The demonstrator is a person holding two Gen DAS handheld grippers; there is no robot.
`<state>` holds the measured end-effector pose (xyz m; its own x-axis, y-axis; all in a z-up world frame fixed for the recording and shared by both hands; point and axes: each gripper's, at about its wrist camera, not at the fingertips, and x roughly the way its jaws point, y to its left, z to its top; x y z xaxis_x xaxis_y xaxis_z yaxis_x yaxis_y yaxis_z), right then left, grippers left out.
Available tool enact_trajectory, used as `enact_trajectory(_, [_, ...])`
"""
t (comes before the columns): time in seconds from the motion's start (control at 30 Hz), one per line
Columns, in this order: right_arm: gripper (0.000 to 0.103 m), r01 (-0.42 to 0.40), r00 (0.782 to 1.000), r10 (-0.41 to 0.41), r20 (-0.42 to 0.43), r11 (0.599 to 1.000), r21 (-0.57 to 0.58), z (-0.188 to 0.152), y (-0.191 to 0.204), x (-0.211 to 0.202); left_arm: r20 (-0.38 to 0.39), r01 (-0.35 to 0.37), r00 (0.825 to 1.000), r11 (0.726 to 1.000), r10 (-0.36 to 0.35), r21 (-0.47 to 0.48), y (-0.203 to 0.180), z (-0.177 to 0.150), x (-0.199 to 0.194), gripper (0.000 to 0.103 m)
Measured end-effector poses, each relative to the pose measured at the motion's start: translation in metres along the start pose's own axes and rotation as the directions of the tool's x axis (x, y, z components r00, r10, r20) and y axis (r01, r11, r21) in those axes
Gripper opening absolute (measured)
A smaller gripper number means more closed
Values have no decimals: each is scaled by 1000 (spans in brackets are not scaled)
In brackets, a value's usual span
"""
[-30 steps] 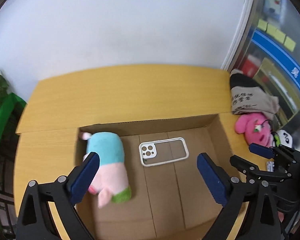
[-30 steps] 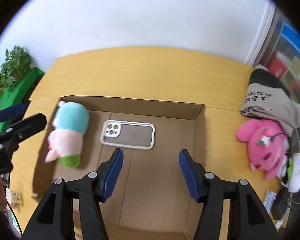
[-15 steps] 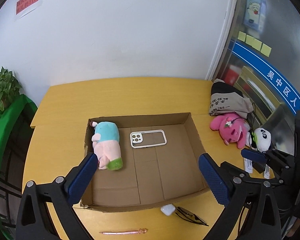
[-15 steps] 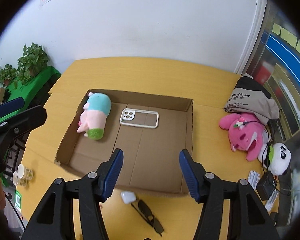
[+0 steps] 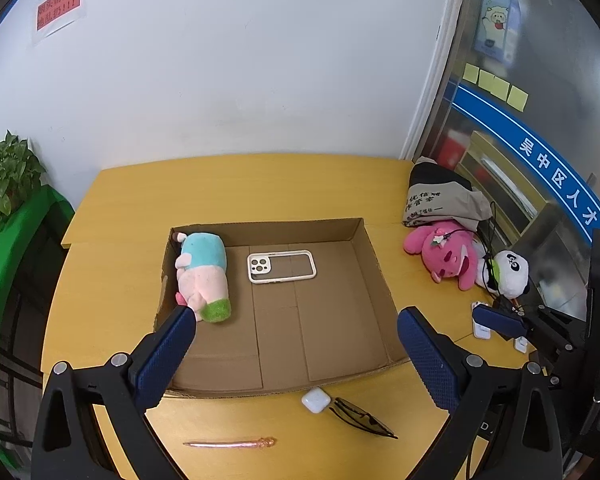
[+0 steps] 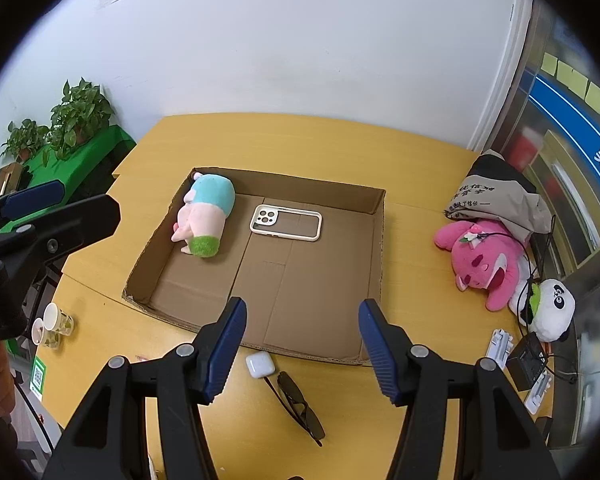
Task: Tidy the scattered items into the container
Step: 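Move the right tool to the black sunglasses and close on the frame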
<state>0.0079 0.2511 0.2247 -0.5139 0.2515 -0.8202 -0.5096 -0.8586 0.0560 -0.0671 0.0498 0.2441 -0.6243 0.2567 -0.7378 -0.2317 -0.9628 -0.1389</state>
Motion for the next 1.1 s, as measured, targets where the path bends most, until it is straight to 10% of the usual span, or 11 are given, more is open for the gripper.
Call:
enact_trajectory(0.47, [61,-124,983,111,-143,989,-85,-79,-33,51,-265,70,960,993,-92,-93,-9,-59,79,102])
enact_trajectory(0.67, [61,-187,938,114,-326,961,-203,-163,-32,119,-420,77,896,982,-145,-173,-8,-102,134,102])
enact_trajectory(1.1, [58,-201,929,83,-360,932,-302,-232,-14,198,-610,31,757,945,-235,-325,-19,-174,211,100])
